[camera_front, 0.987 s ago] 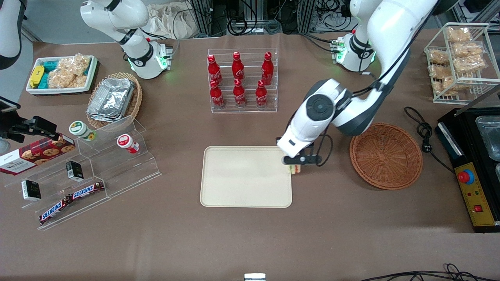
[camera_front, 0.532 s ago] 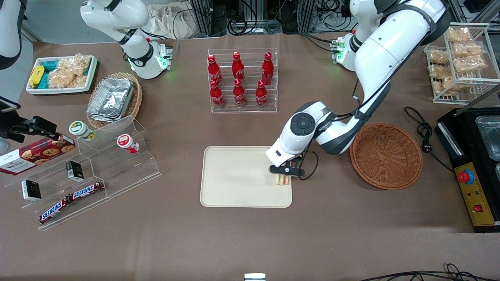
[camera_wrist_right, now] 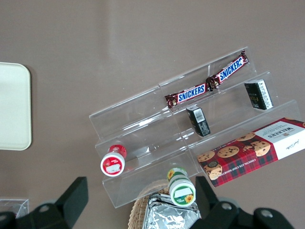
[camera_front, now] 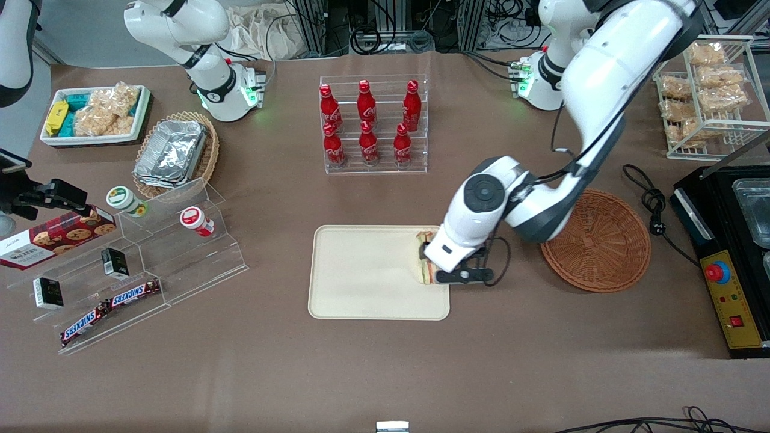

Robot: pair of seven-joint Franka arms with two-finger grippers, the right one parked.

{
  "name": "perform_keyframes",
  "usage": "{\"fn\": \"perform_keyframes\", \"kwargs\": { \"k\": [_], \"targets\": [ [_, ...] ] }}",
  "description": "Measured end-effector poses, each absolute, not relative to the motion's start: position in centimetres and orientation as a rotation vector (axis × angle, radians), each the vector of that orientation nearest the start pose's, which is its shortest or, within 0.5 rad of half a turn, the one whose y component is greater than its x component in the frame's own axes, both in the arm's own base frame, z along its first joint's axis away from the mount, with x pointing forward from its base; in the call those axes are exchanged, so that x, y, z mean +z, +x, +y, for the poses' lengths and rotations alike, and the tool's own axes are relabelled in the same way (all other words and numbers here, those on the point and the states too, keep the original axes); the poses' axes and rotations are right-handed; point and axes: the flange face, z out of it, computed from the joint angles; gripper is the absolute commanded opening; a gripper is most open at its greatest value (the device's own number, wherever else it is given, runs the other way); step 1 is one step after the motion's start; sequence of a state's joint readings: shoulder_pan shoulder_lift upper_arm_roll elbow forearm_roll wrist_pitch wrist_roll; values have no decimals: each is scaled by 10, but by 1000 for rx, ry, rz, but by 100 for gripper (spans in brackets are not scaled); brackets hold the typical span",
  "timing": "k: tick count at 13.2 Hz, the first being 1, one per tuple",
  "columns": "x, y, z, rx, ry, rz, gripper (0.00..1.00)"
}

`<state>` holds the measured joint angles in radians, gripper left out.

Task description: Place sandwich from basket to tray

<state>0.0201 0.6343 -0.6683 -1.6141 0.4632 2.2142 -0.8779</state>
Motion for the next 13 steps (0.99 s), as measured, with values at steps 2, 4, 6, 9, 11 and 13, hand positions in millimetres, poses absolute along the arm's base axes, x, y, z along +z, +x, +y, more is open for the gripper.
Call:
{"fn": "perform_keyframes", "kwargs": {
  "k": [2,4,6,9,11,13],
  "targets": [
    [377,609,-314,-170,-3178,-222,99],
    [414,609,-283,-125,-3153,-263,99],
    [444,607,-248,-29,-3164,-245,99],
    [491,597,-188,95,-3173,-196,99],
    [517,588,-151,136,-3150,-207,99],
    [544,579,-113,143,-3147,-204,99]
  ]
}}
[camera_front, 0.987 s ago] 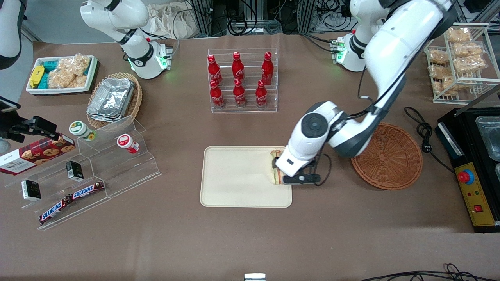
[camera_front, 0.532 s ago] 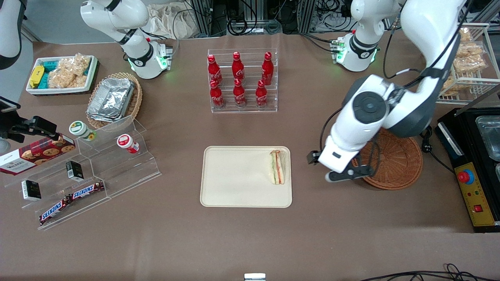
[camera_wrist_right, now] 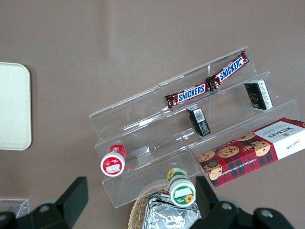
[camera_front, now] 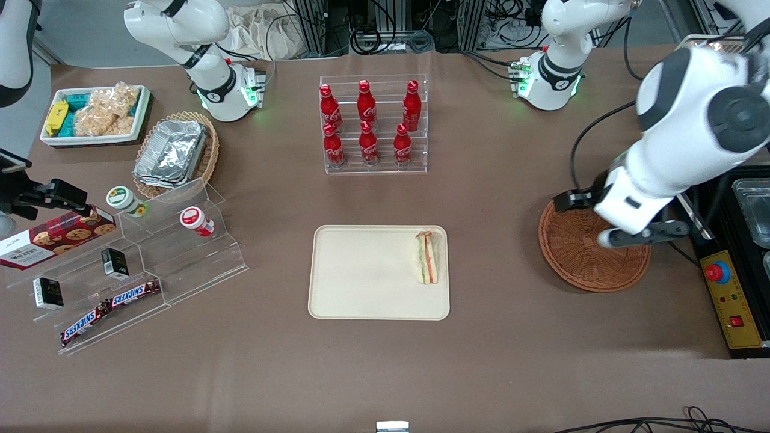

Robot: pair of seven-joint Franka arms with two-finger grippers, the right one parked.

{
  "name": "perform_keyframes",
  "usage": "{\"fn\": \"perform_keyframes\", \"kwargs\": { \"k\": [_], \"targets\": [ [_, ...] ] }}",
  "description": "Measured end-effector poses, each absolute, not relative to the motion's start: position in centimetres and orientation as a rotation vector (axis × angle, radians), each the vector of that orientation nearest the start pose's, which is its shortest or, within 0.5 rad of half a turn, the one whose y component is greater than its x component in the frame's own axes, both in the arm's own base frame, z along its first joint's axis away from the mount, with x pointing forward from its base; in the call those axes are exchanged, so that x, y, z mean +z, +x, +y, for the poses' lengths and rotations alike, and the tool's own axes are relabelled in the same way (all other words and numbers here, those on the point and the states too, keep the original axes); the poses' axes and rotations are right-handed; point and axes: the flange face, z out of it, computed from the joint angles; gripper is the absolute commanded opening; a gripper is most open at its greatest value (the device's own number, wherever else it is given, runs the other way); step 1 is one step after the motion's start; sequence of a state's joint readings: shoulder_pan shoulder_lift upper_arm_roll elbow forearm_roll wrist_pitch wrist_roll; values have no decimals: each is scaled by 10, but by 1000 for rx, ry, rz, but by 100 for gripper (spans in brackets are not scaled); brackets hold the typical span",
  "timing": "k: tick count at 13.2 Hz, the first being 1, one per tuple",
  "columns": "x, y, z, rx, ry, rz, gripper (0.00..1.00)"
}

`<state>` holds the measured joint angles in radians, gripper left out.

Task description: Place sandwich from basket to tray

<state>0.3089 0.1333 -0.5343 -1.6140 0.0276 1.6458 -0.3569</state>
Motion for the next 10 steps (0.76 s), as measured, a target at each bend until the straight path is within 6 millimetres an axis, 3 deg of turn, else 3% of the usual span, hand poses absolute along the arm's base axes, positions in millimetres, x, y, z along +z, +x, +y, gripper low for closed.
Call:
{"fn": "perform_keyframes", "kwargs": {
  "k": [2,3,7,10],
  "targets": [
    [569,564,-86,153,-3124,-211,99],
    [581,556,-82,147,-3116,-214,99],
    [613,532,-87,108,-3109,-199,99],
    [617,529,-91,101,-3110,-186,99]
  ]
}}
